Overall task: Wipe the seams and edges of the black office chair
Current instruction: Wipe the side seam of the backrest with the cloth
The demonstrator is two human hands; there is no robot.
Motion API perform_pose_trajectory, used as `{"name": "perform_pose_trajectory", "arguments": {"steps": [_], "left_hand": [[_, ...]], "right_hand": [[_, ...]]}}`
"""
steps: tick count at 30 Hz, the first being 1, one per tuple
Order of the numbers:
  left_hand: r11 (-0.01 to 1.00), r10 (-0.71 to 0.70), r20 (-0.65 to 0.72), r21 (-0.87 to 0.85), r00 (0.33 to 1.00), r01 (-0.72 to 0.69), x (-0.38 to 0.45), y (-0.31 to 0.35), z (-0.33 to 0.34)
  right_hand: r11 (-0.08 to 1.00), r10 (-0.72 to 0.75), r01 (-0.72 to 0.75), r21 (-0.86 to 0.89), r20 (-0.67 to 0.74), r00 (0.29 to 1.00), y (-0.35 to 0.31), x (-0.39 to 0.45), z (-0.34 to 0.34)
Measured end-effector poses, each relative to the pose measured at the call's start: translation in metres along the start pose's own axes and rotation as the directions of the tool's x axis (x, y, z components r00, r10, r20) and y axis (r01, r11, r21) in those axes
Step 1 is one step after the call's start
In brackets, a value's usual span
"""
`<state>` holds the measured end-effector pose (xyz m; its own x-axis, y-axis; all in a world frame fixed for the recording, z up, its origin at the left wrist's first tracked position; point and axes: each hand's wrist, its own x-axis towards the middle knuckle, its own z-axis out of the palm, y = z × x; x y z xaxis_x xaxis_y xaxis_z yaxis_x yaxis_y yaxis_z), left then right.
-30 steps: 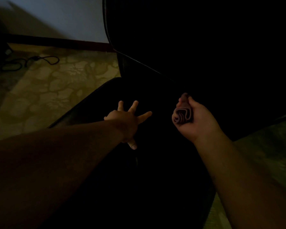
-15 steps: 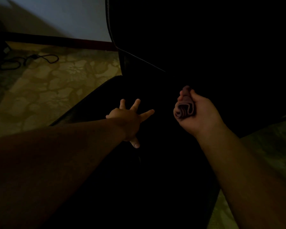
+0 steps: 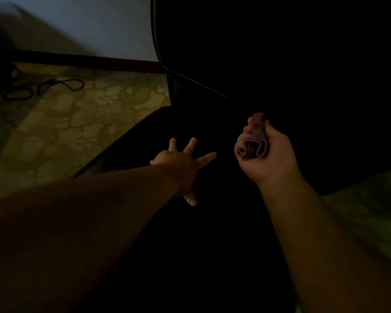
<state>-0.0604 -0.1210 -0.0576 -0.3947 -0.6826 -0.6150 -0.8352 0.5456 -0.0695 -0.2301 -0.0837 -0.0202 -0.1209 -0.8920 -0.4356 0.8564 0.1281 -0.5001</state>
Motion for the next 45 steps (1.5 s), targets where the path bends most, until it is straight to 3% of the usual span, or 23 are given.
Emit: {"name": "perform_pose_trajectory", "arguments": {"steps": [3, 6, 10, 14, 18, 21, 26, 30, 33, 37, 41, 45], "left_hand": [[1.000, -0.015, 0.007, -0.003, 1.000, 0.015, -0.001, 0.000, -0.001], [1.000, -0.012, -0.002, -0.011, 1.000, 0.012, -0.002, 0.002, -0.002], [0.999, -0.030, 0.003, -0.023, 1.000, 0.030, -0.003, 0.003, -0.003], [0.999, -0.038, -0.003, -0.019, 0.999, 0.038, -0.003, 0.003, -0.001], [0.999, -0.035, -0.004, -0.016, 0.999, 0.035, -0.004, 0.002, -0.002], [0.998, -0.051, 0.006, -0.020, 0.999, 0.051, -0.004, 0.003, -0.003], [0.999, -0.040, -0.006, -0.020, 0.999, 0.040, -0.003, 0.002, -0.002], [0.999, -0.034, 0.001, -0.012, 0.999, 0.034, -0.004, 0.004, -0.002], [0.999, -0.039, -0.001, -0.004, 0.999, 0.039, -0.004, 0.003, -0.002], [0.999, -0.050, 0.006, -0.017, 0.999, 0.051, -0.004, 0.003, -0.002], [0.999, -0.043, 0.011, -0.006, 0.999, 0.043, -0.006, 0.004, -0.005], [0.999, -0.043, -0.001, -0.008, 0.999, 0.043, -0.007, 0.005, -0.004]], "right_hand": [[0.998, -0.030, 0.026, -0.061, -0.068, 0.997, 0.002, 0.002, -0.001], [1.000, 0.003, -0.004, 0.022, 0.076, 0.997, 0.005, 0.001, -0.006], [0.999, 0.011, -0.012, 0.048, 0.021, 1.000, 0.004, 0.003, -0.004], [0.993, 0.047, -0.063, 0.100, 0.148, 0.988, 0.006, 0.000, -0.005], [0.997, 0.007, -0.013, 0.077, 0.086, 0.996, 0.009, 0.005, -0.005], [0.996, 0.041, -0.054, 0.075, 0.165, 0.985, 0.008, 0.005, -0.005], [0.999, -0.029, 0.029, -0.029, 0.009, 1.000, 0.011, 0.012, 0.003], [0.999, 0.025, -0.028, 0.018, 0.126, 0.992, 0.011, 0.010, 0.004], [0.999, -0.021, 0.022, -0.040, 0.018, 1.000, 0.009, 0.015, 0.004], [0.999, 0.036, -0.036, -0.001, 0.083, 0.996, 0.010, 0.013, 0.003], [0.999, -0.029, 0.028, -0.027, -0.023, 0.999, 0.010, 0.014, 0.006], [1.000, 0.021, -0.022, 0.014, 0.106, 0.994, 0.008, 0.013, 0.007]]}}
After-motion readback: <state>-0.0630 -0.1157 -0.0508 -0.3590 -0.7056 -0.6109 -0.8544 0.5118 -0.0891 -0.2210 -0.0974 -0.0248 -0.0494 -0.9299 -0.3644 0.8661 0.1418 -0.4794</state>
